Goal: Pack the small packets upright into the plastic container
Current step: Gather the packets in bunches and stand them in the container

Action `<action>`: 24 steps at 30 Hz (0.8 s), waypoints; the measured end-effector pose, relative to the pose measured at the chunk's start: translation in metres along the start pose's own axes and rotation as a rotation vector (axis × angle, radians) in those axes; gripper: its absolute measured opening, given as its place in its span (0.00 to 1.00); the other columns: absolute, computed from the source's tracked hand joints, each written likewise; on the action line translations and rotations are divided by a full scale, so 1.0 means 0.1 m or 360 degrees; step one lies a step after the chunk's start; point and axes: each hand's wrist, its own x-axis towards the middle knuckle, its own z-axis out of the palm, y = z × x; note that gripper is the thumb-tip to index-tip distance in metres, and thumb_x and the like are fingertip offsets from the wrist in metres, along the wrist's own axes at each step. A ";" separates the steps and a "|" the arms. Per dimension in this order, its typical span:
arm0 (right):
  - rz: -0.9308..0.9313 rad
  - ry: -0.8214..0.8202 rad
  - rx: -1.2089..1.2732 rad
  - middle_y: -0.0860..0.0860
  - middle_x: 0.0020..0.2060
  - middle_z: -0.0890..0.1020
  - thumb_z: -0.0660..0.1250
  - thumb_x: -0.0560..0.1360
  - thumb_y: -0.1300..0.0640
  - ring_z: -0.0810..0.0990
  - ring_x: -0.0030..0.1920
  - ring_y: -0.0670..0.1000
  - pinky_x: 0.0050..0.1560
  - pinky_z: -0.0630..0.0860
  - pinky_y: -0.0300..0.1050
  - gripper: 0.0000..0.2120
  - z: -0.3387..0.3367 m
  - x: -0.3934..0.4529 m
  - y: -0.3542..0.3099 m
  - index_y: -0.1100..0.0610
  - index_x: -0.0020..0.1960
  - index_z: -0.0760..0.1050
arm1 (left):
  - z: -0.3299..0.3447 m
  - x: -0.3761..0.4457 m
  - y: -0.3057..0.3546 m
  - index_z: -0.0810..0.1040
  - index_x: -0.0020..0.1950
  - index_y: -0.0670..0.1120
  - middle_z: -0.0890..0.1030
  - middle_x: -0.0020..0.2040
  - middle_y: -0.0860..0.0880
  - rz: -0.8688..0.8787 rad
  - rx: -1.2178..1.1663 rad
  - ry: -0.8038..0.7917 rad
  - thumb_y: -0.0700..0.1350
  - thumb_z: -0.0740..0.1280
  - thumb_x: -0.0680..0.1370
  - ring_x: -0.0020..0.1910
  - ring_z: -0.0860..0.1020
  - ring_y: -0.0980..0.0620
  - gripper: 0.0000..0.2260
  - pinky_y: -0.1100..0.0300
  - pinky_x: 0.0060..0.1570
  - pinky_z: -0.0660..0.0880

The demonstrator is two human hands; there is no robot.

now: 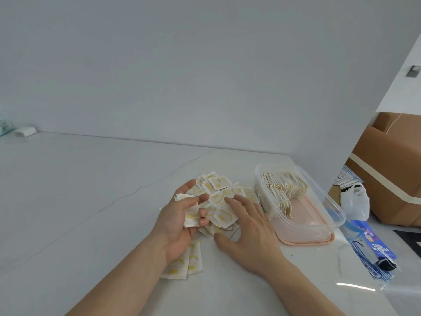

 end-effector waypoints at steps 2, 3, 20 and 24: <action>0.0002 -0.0075 -0.0105 0.38 0.76 0.63 0.62 0.68 0.28 0.58 0.77 0.44 0.74 0.59 0.43 0.39 0.02 0.00 0.01 0.39 0.77 0.64 | -0.01 0.01 0.02 0.80 0.65 0.45 0.79 0.52 0.40 -0.0013 -0.0009 -0.0007 0.40 0.66 0.80 0.31 0.70 0.49 0.14 0.58 0.30 0.68; -0.0002 -0.0089 -0.0125 0.38 0.76 0.63 0.62 0.68 0.27 0.58 0.77 0.44 0.73 0.58 0.43 0.40 0.01 0.00 0.01 0.39 0.77 0.64 | -0.01 0.02 0.02 0.81 0.64 0.45 0.78 0.51 0.40 -0.0020 -0.0021 -0.0013 0.43 0.68 0.79 0.31 0.69 0.49 0.14 0.58 0.30 0.67; 0.0131 0.0347 -0.0001 0.44 0.41 0.85 0.67 0.81 0.48 0.82 0.42 0.49 0.36 0.73 0.46 0.07 -0.03 0.04 0.02 0.46 0.52 0.84 | -0.01 0.00 -0.05 0.77 0.52 0.44 0.77 0.38 0.45 -0.0100 0.0243 0.0050 0.51 0.61 0.83 0.28 0.67 0.49 0.11 0.59 0.28 0.64; 0.0242 0.0437 -0.0039 0.48 0.26 0.74 0.67 0.81 0.48 0.73 0.31 0.57 0.31 0.64 0.47 0.18 -0.02 0.05 0.03 0.54 0.35 0.73 | 0.02 -0.03 -0.06 0.77 0.53 0.43 0.81 0.40 0.43 -0.0134 0.0248 0.0060 0.50 0.62 0.84 0.29 0.72 0.48 0.11 0.58 0.28 0.69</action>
